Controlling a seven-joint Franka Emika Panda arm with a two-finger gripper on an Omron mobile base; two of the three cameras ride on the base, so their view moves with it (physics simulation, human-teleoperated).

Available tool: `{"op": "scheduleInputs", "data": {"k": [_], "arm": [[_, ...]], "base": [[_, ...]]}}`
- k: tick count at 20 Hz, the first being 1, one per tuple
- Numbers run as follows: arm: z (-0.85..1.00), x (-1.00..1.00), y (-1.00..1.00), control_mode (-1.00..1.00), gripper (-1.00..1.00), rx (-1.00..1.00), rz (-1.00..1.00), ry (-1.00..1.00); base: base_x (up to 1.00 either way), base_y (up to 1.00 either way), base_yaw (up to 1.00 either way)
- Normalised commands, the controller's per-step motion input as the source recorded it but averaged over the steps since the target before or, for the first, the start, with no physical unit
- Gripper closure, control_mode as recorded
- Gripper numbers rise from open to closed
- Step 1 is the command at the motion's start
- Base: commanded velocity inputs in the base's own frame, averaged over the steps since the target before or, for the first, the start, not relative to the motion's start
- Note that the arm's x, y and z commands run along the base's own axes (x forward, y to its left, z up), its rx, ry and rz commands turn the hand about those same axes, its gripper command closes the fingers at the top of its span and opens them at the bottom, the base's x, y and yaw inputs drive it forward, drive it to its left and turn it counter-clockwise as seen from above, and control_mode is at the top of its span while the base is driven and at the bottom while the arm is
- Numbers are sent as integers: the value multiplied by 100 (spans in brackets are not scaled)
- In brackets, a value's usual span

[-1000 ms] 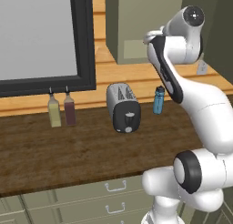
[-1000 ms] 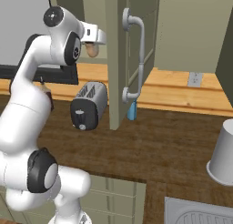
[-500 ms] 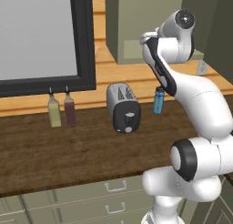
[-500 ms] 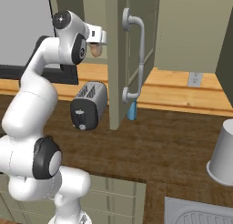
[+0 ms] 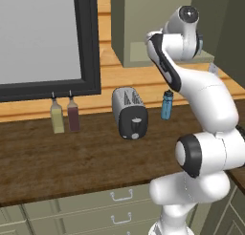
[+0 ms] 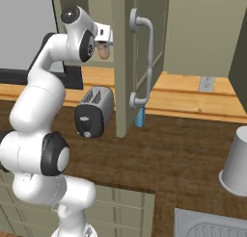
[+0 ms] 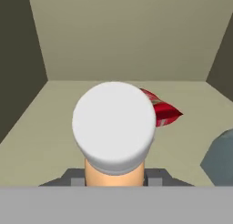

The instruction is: Put the shaker and condiment bottle from the counter next to their counterparts in the cabinet.

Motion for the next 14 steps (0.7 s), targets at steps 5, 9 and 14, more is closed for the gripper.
{"op": "scheduleInputs", "data": {"k": [5,9,14], "arm": [[-22,37,0,-100,100,0,0,10],[-27,40,0,-100,100,0,0,0],[-26,39,-5,-100,100,0,0,0]], "base": [[0,0,0],[0,0,0],[0,0,0]]}}
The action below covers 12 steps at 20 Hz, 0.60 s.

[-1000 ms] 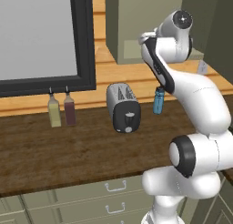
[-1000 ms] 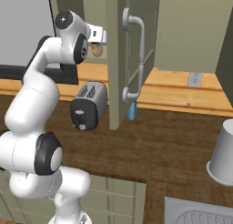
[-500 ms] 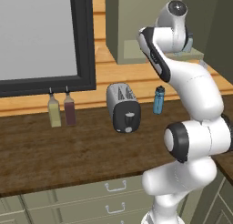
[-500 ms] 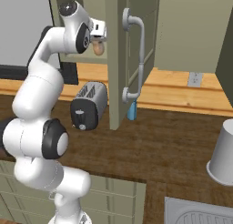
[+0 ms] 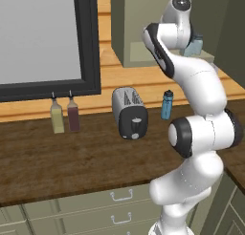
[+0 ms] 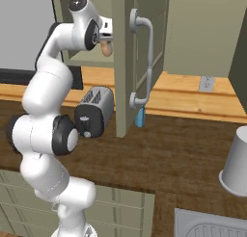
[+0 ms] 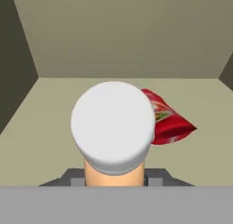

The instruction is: Put the shaker and condiment bottle from the counter next to their counterparts in the cabinet.

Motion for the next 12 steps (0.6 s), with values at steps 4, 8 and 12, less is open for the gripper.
{"op": "scheduleInputs", "data": {"k": [4,8,12], "arm": [[-21,34,-3,-100,100,0,1,0],[-20,31,-2,-100,100,0,1,0],[-20,15,-4,-100,-100,0,3,0]], "base": [[0,0,0],[0,0,0],[0,0,0]]}}
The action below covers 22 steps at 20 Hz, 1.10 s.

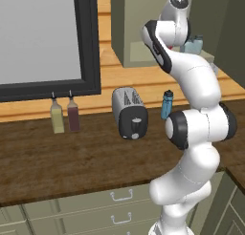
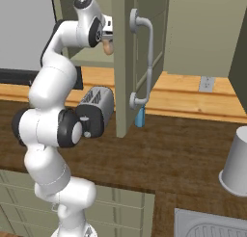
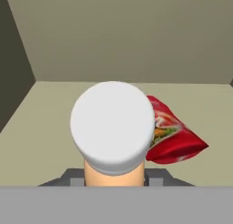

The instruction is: Put the shaker and condiment bottle from the counter next to their counterparts in the cabinet.

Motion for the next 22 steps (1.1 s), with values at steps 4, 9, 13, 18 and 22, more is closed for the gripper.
{"op": "scheduleInputs", "data": {"k": [4,9,13,18,22], "arm": [[-13,0,-5,-100,-100,0,4,0],[-7,0,-6,-100,-100,0,3,0],[0,-26,-2,-100,-100,0,1,-5],[0,-44,0,-100,-100,0,0,-9],[0,-51,0,-100,-100,0,0,-10]], "base": [[0,0,0],[0,0,0],[0,0,0],[0,0,0],[0,0,0]]}}
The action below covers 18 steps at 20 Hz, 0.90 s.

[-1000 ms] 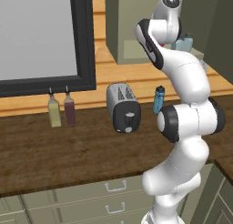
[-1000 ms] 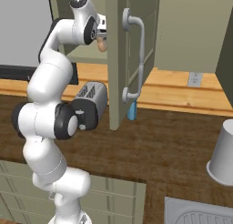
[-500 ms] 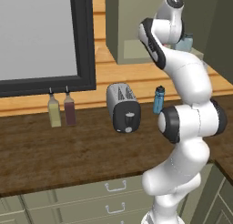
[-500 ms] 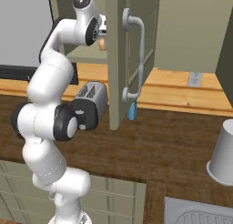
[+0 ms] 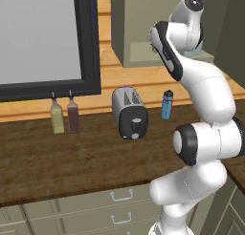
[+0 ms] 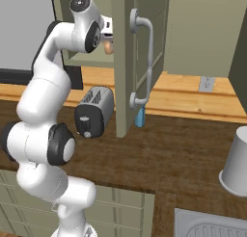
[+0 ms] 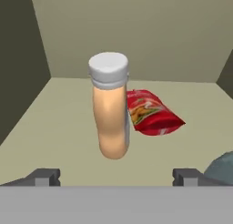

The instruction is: Put the shaker and condiment bottle from the counter next to their counterparts in the cabinet.

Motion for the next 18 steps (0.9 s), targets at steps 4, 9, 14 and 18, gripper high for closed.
{"op": "scheduleInputs", "data": {"k": [4,9,14,18], "arm": [[0,-59,0,-100,-100,0,0,-13],[0,-69,0,-100,-100,0,0,-12],[0,-80,0,-100,-100,0,0,-10],[0,-92,7,-100,-100,0,0,-8]], "base": [[0,0,0],[0,0,0],[0,0,0],[0,0,0]]}}
